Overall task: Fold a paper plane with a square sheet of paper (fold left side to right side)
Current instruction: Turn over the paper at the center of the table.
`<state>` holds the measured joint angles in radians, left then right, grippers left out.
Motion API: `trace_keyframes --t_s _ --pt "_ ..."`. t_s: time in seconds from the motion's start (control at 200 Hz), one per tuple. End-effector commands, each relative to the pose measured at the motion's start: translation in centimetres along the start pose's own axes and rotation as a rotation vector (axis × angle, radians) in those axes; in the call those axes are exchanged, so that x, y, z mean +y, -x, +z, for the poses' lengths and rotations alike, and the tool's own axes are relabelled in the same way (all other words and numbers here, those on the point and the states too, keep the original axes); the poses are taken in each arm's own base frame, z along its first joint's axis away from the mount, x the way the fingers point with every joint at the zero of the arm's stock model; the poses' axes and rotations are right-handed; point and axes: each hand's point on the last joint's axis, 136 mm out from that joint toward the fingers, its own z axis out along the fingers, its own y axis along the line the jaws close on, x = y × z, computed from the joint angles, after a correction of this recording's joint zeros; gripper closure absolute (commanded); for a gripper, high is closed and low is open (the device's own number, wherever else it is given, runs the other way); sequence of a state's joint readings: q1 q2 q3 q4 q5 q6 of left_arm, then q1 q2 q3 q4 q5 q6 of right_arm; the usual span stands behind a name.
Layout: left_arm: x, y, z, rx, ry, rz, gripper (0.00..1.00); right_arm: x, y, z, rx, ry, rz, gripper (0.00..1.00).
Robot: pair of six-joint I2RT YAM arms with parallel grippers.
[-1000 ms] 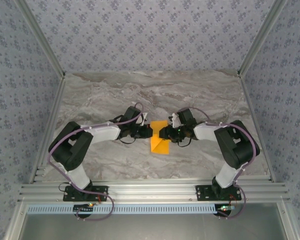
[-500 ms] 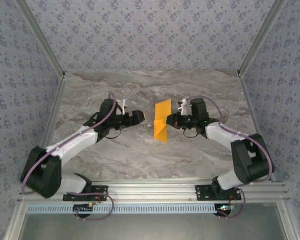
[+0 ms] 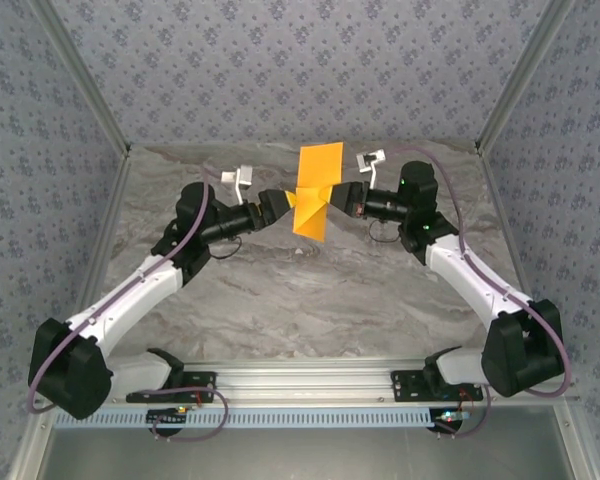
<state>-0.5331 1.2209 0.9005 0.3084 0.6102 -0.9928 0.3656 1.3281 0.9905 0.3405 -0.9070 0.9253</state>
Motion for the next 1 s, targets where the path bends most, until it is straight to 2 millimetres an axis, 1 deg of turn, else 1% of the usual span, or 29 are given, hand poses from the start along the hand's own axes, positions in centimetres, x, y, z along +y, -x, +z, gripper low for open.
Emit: trace_keyframes --t_s 0.0,0.065,0.15,0.31,0.43,0.475,0.55,0.6,0.665,0.769,0.814,0.859,0.874,0.914,0.924,0.959,0.979,0.999 --pt "-4.2 0.7 0.5 0.001 -0.141 0.046 0.05 4.0 0.3 0.5 0.012 0.097 -0.030 0.93" --pt "-4.7 0.8 0.5 -0.009 -0.158 0.043 0.10 4.5 0.4 0.7 0.007 0.111 -0.026 0.93" --pt "-5.1 0.8 0.5 -0.019 -0.178 0.039 0.22 4.9 0.5 0.7 -0.010 0.135 -0.014 0.92" --pt "-5.3 0.7 0.5 -0.020 -0.178 0.035 0.50 5.1 0.6 0.7 -0.015 0.146 -0.002 0.91" --pt "-5.4 0.7 0.4 -0.025 -0.177 0.032 0.68 4.8 0.3 0.6 -0.012 0.139 0.005 0.90" --pt "-5.3 0.7 0.3 -0.028 -0.174 0.032 0.75 4.7 0.3 0.6 -0.015 0.133 0.006 0.88" --pt "-5.2 0.7 0.2 -0.032 -0.160 0.031 0.85 4.4 0.1 0.4 -0.012 0.115 0.005 0.81" --pt "-4.9 0.7 0.1 -0.035 -0.143 0.037 0.89 4.0 0.0 0.2 -0.013 0.090 0.001 0.75" --pt "-4.3 0.5 -0.1 -0.035 -0.100 0.044 0.93 3.6 -0.1 -0.3 -0.011 0.055 -0.015 0.71" --pt "-2.7 -0.2 -0.6 -0.021 0.021 0.083 0.96 1.5 -0.7 -1.8 0.002 -0.079 -0.033 0.61" --pt "-1.7 -0.7 -1.0 -0.010 0.105 0.117 0.96 0.7 -0.7 -2.9 -0.006 -0.150 -0.057 0.57" --pt "-0.6 -1.3 -1.5 0.009 0.203 0.164 0.96 -0.8 -1.0 -4.1 -0.002 -0.253 -0.064 0.54" --pt "-0.2 -1.6 -1.6 0.018 0.238 0.177 0.96 -1.3 -1.0 -4.7 -0.010 -0.293 -0.051 0.53" --pt "1.1 -2.3 -2.1 0.043 0.341 0.220 0.97 -2.7 -1.1 -6.3 -0.015 -0.406 -0.084 0.51" --pt "1.3 -2.4 -2.2 0.050 0.364 0.236 0.98 -3.5 -1.2 -7.0 -0.016 -0.457 -0.082 0.51" --pt "2.5 -2.9 -2.7 0.070 0.459 0.278 0.99 -4.5 -1.3 -8.3 -0.019 -0.543 -0.090 0.50" --pt "3.1 -3.2 -3.0 0.087 0.508 0.302 0.99 -5.4 -1.6 -9.5 -0.016 -0.618 -0.094 0.49" --pt "3.8 -3.5 -3.3 0.102 0.564 0.321 1.00 -5.7 -1.6 -10.1 -0.018 -0.653 -0.100 0.49"
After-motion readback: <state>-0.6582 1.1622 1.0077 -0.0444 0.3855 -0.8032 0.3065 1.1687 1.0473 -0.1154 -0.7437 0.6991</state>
